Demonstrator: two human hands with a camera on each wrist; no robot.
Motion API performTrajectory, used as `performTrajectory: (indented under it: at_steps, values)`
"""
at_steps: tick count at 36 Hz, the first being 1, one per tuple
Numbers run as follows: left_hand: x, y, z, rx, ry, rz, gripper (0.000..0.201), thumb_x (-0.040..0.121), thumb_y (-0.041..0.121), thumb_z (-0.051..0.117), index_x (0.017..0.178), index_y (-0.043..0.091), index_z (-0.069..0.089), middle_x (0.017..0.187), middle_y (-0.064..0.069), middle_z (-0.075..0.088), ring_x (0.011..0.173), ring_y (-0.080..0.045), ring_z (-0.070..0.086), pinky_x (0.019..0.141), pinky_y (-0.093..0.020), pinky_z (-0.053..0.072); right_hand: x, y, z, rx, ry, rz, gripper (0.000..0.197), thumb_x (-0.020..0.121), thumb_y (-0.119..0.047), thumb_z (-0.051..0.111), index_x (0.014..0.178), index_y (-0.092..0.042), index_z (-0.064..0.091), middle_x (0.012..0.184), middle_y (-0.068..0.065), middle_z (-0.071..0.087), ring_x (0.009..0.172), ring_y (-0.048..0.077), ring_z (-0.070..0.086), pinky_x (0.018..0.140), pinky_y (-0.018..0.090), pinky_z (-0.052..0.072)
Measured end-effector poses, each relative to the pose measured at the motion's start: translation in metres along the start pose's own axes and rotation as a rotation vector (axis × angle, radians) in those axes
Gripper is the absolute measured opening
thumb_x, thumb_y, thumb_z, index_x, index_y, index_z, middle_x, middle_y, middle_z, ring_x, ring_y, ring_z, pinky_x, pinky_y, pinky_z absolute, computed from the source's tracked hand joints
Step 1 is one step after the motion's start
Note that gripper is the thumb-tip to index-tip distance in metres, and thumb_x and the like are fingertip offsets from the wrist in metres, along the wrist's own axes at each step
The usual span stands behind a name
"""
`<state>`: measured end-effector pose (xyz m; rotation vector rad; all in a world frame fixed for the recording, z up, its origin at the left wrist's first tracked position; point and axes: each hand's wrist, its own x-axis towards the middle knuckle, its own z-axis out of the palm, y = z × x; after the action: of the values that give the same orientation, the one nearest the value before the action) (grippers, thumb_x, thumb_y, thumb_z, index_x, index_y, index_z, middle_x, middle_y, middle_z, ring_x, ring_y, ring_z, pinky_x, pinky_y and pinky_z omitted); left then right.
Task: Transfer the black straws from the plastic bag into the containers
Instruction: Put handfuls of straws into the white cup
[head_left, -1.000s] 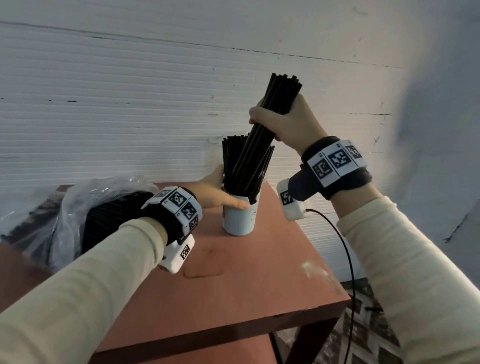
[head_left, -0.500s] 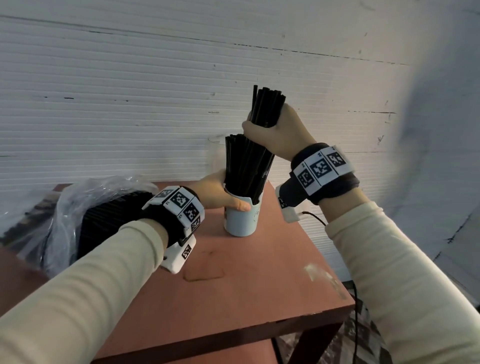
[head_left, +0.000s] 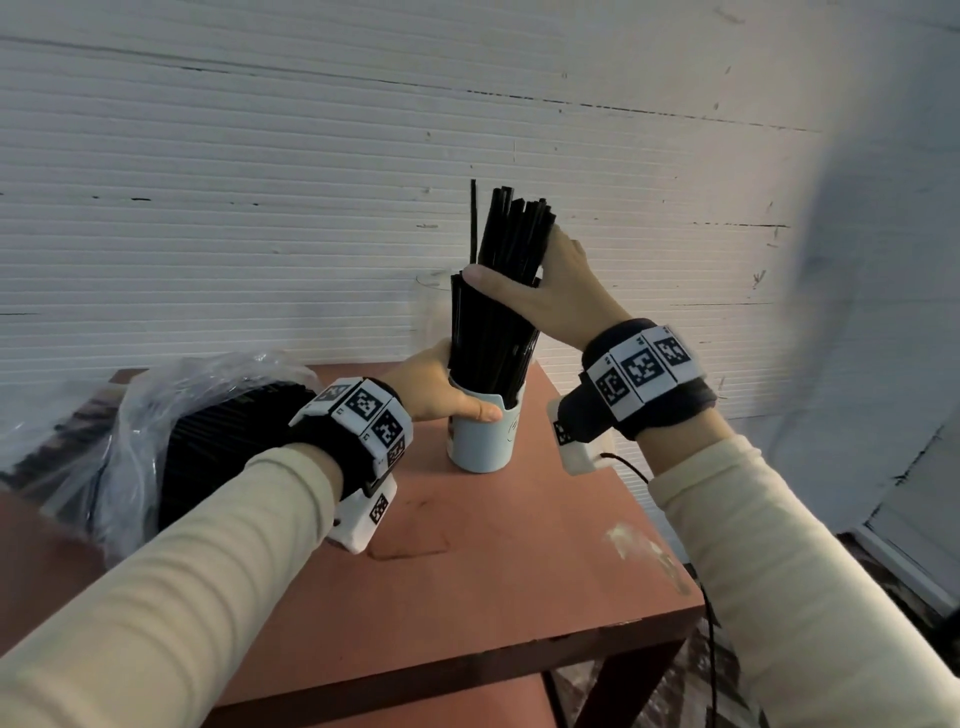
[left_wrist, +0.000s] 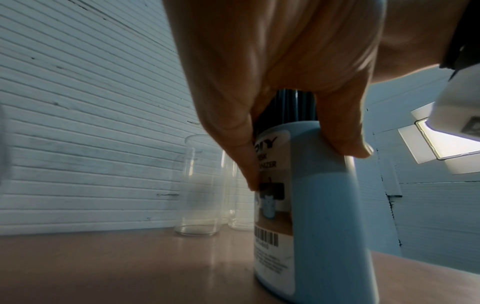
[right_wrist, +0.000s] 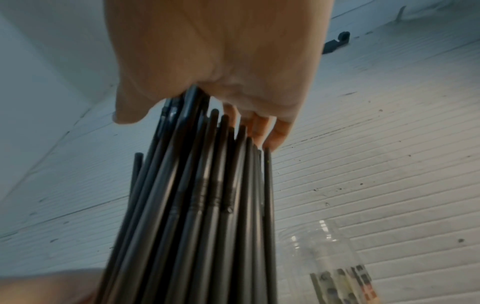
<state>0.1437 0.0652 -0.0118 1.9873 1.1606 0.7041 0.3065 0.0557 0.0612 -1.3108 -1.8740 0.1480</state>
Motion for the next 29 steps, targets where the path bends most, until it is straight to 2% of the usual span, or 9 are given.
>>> performTrajectory:
  at_steps: [2, 4, 6, 8, 10, 21, 26, 27, 29]
  values:
    - [0.000, -0.001, 0.001, 0.003, 0.004, -0.015, 0.076, 0.074, 0.020, 0.085, 0.137, 0.023, 0.042, 0.121, 0.010, 0.057, 0.115, -0.010, 0.053, 0.090, -0.021, 0.041, -0.008, -0.002, 0.000, 0.112, 0.089, -0.039, 0.083, 0.073, -0.064, 0.068, 0.135, -0.018, 0.036, 0.133, -0.001, 0.044, 0.124, 0.017, 0.044, 0.107, 0.038, 0.040]
    - [0.000, -0.001, 0.002, 0.005, 0.023, -0.038, 0.080, 0.072, 0.022, 0.086, 0.139, 0.024, 0.042, 0.123, 0.010, 0.057, 0.117, -0.012, 0.053, 0.094, -0.026, 0.041, -0.016, -0.005, -0.002, 0.136, 0.193, -0.119, 0.084, 0.081, -0.047, 0.071, 0.143, -0.012, 0.027, 0.141, 0.004, 0.033, 0.130, 0.018, 0.040, 0.109, 0.034, 0.037]
    - [0.001, -0.002, 0.003, 0.008, 0.047, -0.064, 0.081, 0.071, 0.023, 0.087, 0.139, 0.024, 0.042, 0.123, 0.009, 0.057, 0.115, -0.012, 0.054, 0.094, -0.027, 0.042, -0.020, -0.007, -0.003, 0.095, 0.304, -0.214, 0.067, 0.087, -0.031, 0.069, 0.139, -0.007, 0.034, 0.137, 0.007, 0.035, 0.125, 0.018, 0.043, 0.105, 0.033, 0.041]
    - [0.001, -0.002, 0.005, 0.020, 0.063, -0.074, 0.080, 0.070, 0.024, 0.087, 0.137, 0.023, 0.045, 0.123, 0.008, 0.059, 0.114, -0.013, 0.055, 0.095, -0.029, 0.044, -0.021, -0.010, -0.003, 0.058, 0.402, -0.287, 0.046, 0.088, -0.018, 0.065, 0.129, -0.004, 0.049, 0.127, 0.008, 0.044, 0.114, 0.015, 0.050, 0.097, 0.033, 0.048]
    - [0.000, -0.002, 0.006, 0.028, 0.081, -0.085, 0.078, 0.068, 0.025, 0.089, 0.134, 0.022, 0.048, 0.125, 0.005, 0.061, 0.115, -0.016, 0.057, 0.099, -0.034, 0.046, -0.021, -0.012, -0.003, 0.070, 0.442, -0.306, 0.035, 0.088, -0.011, 0.062, 0.122, -0.003, 0.057, 0.119, 0.007, 0.052, 0.105, 0.013, 0.055, 0.090, 0.032, 0.052]
    - [-0.007, 0.003, 0.009, 0.037, 0.154, -0.119, 0.081, 0.063, 0.032, 0.091, 0.132, 0.021, 0.050, 0.124, 0.004, 0.062, 0.114, -0.017, 0.058, 0.100, -0.036, 0.047, -0.024, -0.010, 0.008, 0.063, 0.357, -0.251, 0.029, 0.084, -0.009, 0.068, 0.113, -0.007, 0.065, 0.110, 0.004, 0.063, 0.095, 0.015, 0.062, 0.085, 0.027, 0.053]
    - [-0.011, 0.005, 0.007, -0.012, 0.100, -0.100, 0.098, 0.050, 0.047, 0.090, 0.134, 0.020, 0.047, 0.123, 0.003, 0.063, 0.115, -0.018, 0.059, 0.101, -0.042, 0.049, -0.034, -0.001, 0.018, 0.015, 0.295, -0.228, 0.028, 0.083, -0.009, 0.069, 0.110, -0.005, 0.065, 0.106, 0.006, 0.065, 0.091, 0.014, 0.058, 0.081, 0.010, 0.042]
    - [-0.011, 0.006, 0.007, -0.025, 0.085, -0.096, 0.096, 0.051, 0.046, 0.090, 0.133, 0.019, 0.048, 0.123, 0.003, 0.063, 0.115, -0.017, 0.060, 0.101, -0.041, 0.049, -0.035, 0.000, 0.019, -0.002, 0.296, -0.229, 0.028, 0.083, -0.010, 0.069, 0.109, -0.005, 0.065, 0.106, 0.006, 0.066, 0.095, 0.018, 0.058, 0.083, 0.014, 0.041]
    - [-0.015, 0.012, 0.007, -0.043, 0.040, -0.094, 0.072, 0.065, 0.026, 0.090, 0.125, 0.017, 0.050, 0.121, 0.000, 0.063, 0.115, -0.018, 0.060, 0.099, -0.036, 0.050, -0.037, 0.002, 0.019, -0.041, 0.298, -0.222, 0.028, 0.083, -0.013, 0.070, 0.110, -0.006, 0.066, 0.107, 0.005, 0.067, 0.104, 0.025, 0.055, 0.088, 0.022, 0.039]
